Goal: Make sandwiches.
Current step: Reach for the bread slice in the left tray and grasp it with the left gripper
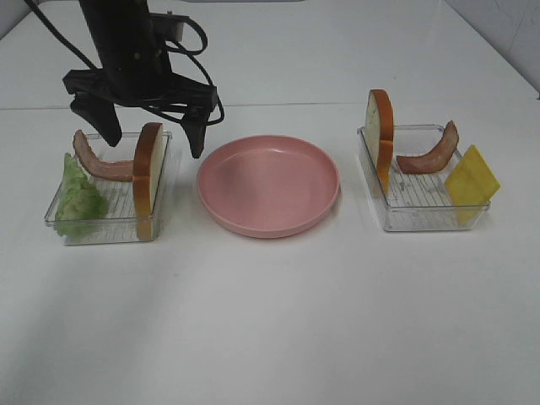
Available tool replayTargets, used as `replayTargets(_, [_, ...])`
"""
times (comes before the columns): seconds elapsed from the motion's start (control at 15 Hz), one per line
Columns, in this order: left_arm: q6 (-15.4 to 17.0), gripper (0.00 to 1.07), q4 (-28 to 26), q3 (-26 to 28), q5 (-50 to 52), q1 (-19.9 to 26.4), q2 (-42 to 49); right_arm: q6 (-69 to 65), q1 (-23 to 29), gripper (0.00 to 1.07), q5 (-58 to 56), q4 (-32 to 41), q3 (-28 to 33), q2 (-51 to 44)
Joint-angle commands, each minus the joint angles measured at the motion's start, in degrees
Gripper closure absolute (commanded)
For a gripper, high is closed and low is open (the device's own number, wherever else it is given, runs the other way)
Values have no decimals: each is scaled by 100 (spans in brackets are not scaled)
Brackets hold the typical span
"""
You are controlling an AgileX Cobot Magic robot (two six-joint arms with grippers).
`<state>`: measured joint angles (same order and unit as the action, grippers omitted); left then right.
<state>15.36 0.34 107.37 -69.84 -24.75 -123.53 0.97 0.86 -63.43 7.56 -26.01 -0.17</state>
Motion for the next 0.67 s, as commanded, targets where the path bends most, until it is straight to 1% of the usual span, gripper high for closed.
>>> replayTargets(0.07, [46, 4, 138, 23, -453, 52, -178, 52, -17, 14, 40, 29, 23, -183])
replayTargets(0.33, [6, 4, 195, 23, -458, 92, -350, 52, -17, 14, 40, 34, 23, -183])
replayTargets(0.47, [-80, 7, 189, 23, -493, 92, -430, 52, -17, 14, 40, 34, 23, -183])
replayTargets(0.53, [-132, 11, 189, 23, -464, 92, -441, 52, -17, 14, 40, 34, 23, -183])
replayTargets(0.6, [-143, 24, 189, 23, -435, 92, -441, 52, -17, 14, 40, 34, 23, -183])
replayTargets(0.67, [-143, 43, 212, 23, -435, 92, -441, 52, -17, 14, 40, 34, 23, -183])
